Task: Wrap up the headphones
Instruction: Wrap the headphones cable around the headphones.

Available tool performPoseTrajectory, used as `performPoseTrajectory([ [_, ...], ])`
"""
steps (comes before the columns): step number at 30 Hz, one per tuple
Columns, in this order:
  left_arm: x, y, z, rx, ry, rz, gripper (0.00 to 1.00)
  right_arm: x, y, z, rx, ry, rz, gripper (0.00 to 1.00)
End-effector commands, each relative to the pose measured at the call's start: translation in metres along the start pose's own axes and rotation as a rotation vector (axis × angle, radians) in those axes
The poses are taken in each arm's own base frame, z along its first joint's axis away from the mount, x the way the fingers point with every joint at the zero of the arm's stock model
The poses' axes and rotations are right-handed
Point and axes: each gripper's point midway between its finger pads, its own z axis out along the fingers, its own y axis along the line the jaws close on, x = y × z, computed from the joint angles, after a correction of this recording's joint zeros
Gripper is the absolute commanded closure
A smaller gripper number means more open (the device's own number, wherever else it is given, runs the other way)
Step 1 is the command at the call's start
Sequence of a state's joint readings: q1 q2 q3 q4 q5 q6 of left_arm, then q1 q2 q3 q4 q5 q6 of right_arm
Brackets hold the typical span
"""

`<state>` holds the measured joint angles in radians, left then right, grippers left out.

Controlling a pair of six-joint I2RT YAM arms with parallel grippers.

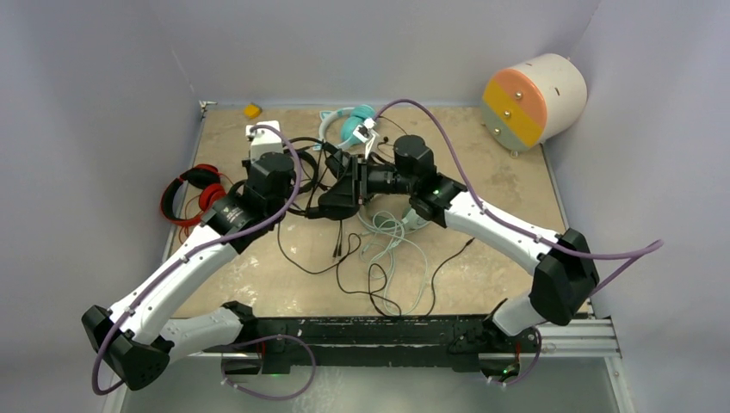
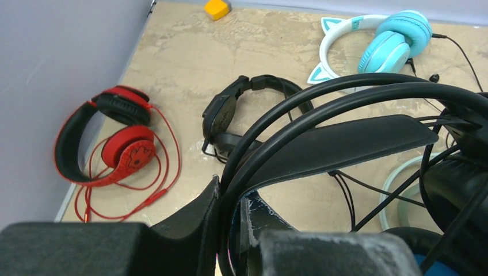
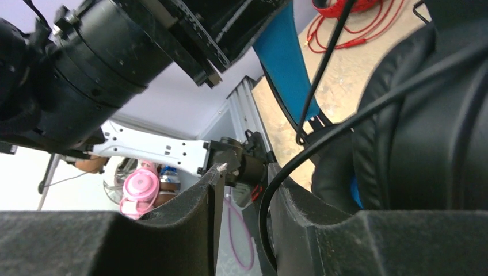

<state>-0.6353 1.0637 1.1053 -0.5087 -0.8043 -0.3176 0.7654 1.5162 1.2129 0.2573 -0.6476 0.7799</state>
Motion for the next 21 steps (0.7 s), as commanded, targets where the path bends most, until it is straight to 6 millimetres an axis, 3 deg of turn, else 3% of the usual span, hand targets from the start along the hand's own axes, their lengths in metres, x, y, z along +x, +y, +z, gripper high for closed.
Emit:
performPoseTrajectory([
  [1,-0.038,0.009,-0.011,-0.039,-0.098,-0.29,1.0,0.009,0.002,-0.009,0.013,-0.003,-0.094,0.64],
  [6,-0.032,0.011,-0.011,-0.06,-0.061,-0.39,1.0,0.031,0.001,-0.011,-0.017,0.056,-0.113,0.64],
  [11,-0.035,0.017,-0.011,-0.071,-0.067,-0.401,1.0,0.049,-0.016,-0.02,0.052,0.102,-0.15,0.63],
  [21,-0.036,0.017,-0.012,-0.063,-0.082,-0.447,1.0,0.043,-0.006,-0.022,0.033,0.127,-0.188,0.62],
])
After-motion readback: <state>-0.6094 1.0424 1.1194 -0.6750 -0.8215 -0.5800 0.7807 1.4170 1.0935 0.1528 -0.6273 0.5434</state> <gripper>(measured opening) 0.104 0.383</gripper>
